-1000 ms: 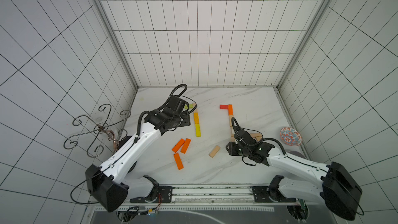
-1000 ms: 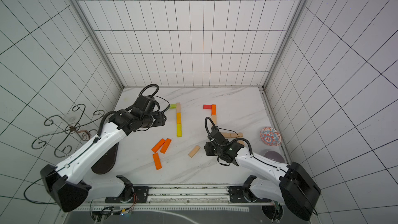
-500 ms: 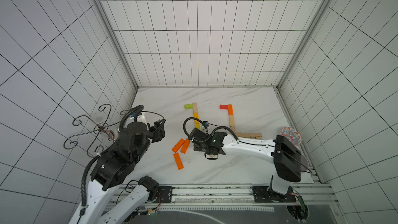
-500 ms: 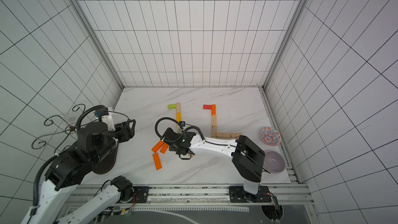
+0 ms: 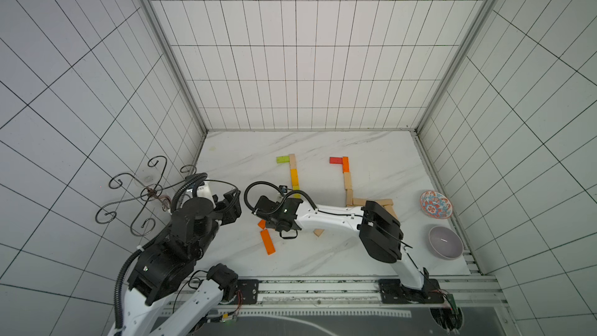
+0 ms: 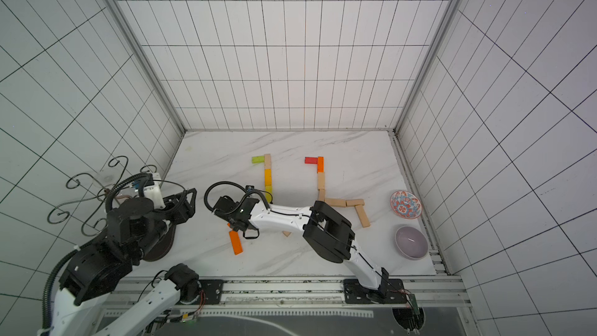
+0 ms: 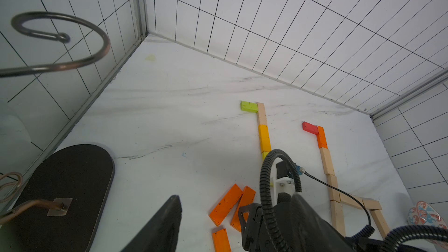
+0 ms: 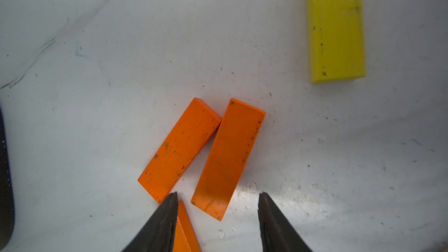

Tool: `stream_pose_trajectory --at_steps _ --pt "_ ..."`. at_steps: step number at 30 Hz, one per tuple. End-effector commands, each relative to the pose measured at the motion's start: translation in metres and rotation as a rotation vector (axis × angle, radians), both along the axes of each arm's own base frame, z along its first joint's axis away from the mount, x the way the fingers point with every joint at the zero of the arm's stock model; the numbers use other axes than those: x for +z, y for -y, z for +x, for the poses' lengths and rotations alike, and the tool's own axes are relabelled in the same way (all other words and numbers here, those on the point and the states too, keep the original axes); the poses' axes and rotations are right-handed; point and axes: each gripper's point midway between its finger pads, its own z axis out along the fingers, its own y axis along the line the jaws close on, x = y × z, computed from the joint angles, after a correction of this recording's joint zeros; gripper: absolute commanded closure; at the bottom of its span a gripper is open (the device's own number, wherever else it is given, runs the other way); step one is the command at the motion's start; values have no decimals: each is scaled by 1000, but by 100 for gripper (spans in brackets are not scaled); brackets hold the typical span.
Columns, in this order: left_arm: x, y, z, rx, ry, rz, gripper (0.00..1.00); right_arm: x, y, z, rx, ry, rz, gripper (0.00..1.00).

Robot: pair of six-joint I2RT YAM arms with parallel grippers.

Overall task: Assemble a giraffe with building blocks
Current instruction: Pick up the building block from the center of the board.

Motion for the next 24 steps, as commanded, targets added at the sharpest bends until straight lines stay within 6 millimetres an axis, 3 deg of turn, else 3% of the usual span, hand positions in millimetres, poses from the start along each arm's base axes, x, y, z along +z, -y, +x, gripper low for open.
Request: stream_pose_trajectory --at_steps 1,18,24 --pt "-1 -5 -3 16 9 0 29 15 -14 3 -24 5 15 45" --pt "-5 -2 3 12 2 16 29 -24 -9 18 -40 -52 -73 55" --pt "-4 -1 5 14 4 17 29 -24 -1 18 -24 -60 -103 66"
